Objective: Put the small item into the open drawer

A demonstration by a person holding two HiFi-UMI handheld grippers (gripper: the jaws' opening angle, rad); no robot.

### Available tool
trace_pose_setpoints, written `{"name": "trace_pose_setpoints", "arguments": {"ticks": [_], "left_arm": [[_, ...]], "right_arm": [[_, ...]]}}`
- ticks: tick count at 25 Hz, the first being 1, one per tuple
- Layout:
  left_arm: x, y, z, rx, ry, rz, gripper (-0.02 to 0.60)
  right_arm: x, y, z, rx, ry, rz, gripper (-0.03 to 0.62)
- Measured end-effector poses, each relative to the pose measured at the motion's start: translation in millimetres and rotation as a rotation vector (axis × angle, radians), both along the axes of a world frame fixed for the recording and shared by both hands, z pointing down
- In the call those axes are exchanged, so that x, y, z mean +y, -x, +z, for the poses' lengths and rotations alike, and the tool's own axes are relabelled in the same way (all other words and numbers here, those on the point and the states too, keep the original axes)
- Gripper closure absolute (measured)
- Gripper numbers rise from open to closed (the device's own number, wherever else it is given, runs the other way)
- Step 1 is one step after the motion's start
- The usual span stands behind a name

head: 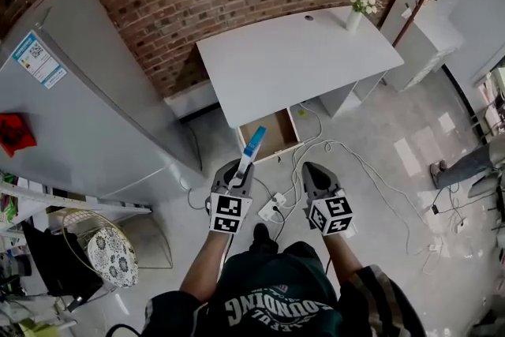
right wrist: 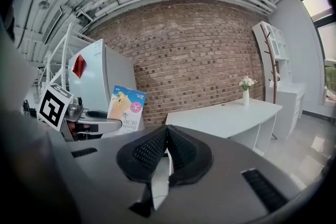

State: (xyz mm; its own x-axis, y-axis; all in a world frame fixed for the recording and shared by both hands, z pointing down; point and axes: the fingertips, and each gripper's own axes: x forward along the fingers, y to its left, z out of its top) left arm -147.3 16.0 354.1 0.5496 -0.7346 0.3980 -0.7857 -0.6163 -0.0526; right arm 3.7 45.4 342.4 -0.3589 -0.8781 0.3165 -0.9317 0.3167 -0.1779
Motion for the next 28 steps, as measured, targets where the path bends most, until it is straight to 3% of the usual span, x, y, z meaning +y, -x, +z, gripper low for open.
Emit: {"name": "trace_pose_setpoints", "arguments": {"ticks": [15,28], "left_arm": [[-38.2,-9.5,11.2,0.026,0.018,0.06,0.494],[-85.7,-31.8,20.4,0.009,0.025,0.021,0.494]], "right_arm": [[-33.0,-3.5,6.5,0.021,0.017,0.04,0.571],[-92.4,-21.5,15.2,-0.001,0.013,-0.024,0.571]]}}
